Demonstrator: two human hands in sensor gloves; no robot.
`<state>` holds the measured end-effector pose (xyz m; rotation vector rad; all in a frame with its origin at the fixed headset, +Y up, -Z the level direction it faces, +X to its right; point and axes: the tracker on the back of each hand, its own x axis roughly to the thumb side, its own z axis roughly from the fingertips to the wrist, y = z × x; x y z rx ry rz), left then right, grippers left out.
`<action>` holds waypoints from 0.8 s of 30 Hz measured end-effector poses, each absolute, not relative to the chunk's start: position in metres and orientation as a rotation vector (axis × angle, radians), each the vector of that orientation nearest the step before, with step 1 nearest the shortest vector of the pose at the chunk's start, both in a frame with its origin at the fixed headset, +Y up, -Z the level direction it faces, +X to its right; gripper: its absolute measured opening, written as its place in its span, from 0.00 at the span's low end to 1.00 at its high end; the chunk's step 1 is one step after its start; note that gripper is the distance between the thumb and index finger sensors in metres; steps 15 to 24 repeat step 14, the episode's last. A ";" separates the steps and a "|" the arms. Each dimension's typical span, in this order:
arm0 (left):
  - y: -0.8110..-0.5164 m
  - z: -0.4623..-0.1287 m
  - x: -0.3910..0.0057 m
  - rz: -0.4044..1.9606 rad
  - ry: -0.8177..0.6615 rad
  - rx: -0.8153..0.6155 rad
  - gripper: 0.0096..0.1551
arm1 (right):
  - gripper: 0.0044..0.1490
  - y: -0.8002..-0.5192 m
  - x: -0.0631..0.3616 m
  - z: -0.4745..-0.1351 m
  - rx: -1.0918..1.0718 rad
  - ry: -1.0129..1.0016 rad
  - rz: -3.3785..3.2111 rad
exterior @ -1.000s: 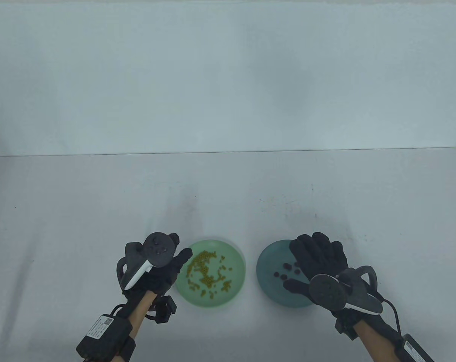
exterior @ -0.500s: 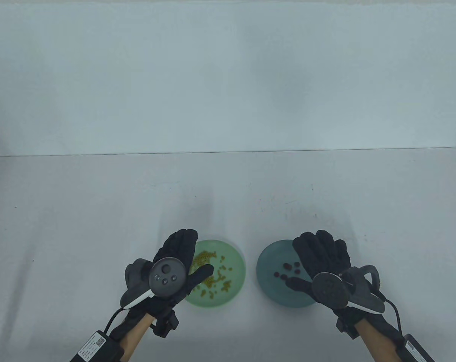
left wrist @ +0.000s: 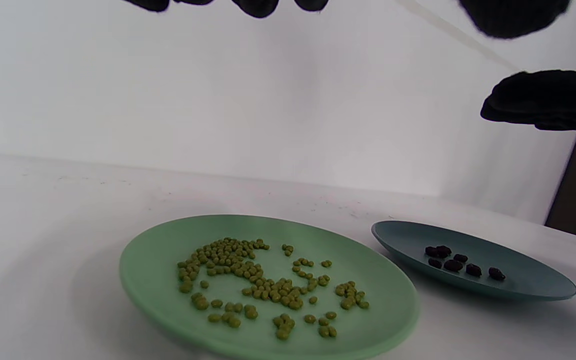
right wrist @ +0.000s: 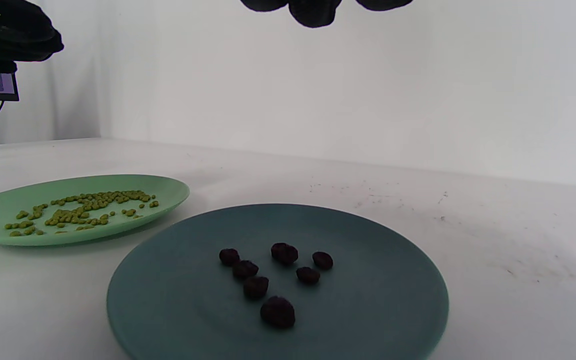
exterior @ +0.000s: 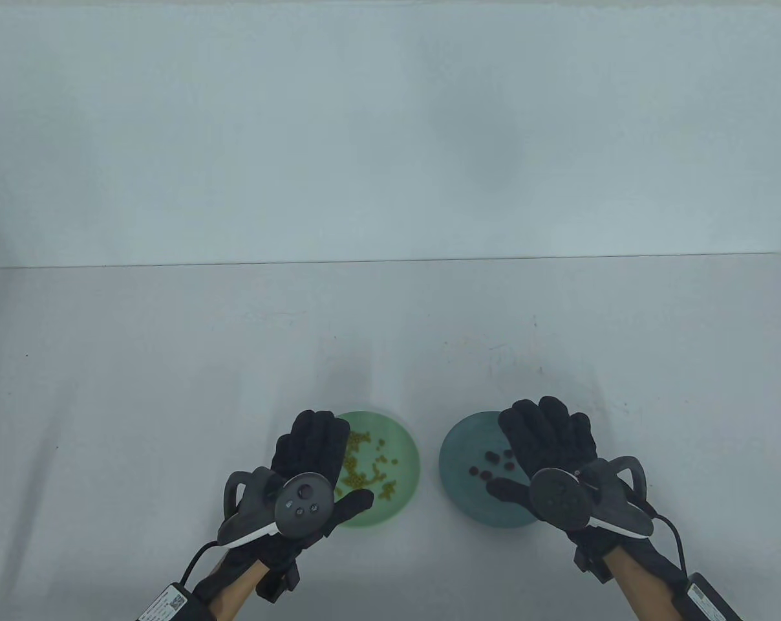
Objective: Pick cranberries with hand pinch into plate
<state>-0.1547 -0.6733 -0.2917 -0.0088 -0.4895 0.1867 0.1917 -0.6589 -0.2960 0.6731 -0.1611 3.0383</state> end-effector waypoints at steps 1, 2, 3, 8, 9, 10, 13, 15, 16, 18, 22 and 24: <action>-0.673 -0.292 -0.156 0.198 -0.485 -0.010 0.58 | 0.61 -0.659 0.191 -0.296 0.676 -0.161 3.040; -0.674 -0.293 -0.156 0.203 -0.484 -0.011 0.58 | 0.61 -0.659 0.191 -0.296 0.677 -0.161 3.040; -0.674 -0.293 -0.157 0.204 -0.481 -0.011 0.58 | 0.61 -0.659 0.191 -0.296 0.679 -0.159 3.042; -0.676 -0.293 -0.156 0.203 -0.484 -0.012 0.58 | 0.61 -0.660 0.190 -0.295 0.682 -0.154 3.050; -0.675 -0.293 -0.156 0.203 -0.484 -0.012 0.58 | 0.61 -0.660 0.190 -0.295 0.683 -0.150 3.053; -0.675 -0.293 -0.156 0.204 -0.485 -0.014 0.58 | 0.61 -0.659 0.189 -0.295 0.684 -0.146 3.056; -0.676 -0.294 -0.156 0.205 -0.486 -0.024 0.58 | 0.61 -0.660 0.189 -0.295 0.686 -0.137 3.055; -0.676 -0.294 -0.157 0.207 -0.485 -0.023 0.58 | 0.61 -0.660 0.189 -0.295 0.686 -0.134 3.056; -0.676 -0.294 -0.157 0.207 -0.485 -0.023 0.58 | 0.61 -0.660 0.189 -0.295 0.686 -0.134 3.056; -0.676 -0.294 -0.157 0.207 -0.485 -0.023 0.58 | 0.61 -0.660 0.189 -0.295 0.686 -0.134 3.056; -0.676 -0.294 -0.157 0.207 -0.485 -0.023 0.58 | 0.61 -0.660 0.189 -0.295 0.686 -0.134 3.056; -0.676 -0.294 -0.157 0.207 -0.485 -0.023 0.58 | 0.61 -0.660 0.189 -0.295 0.686 -0.134 3.056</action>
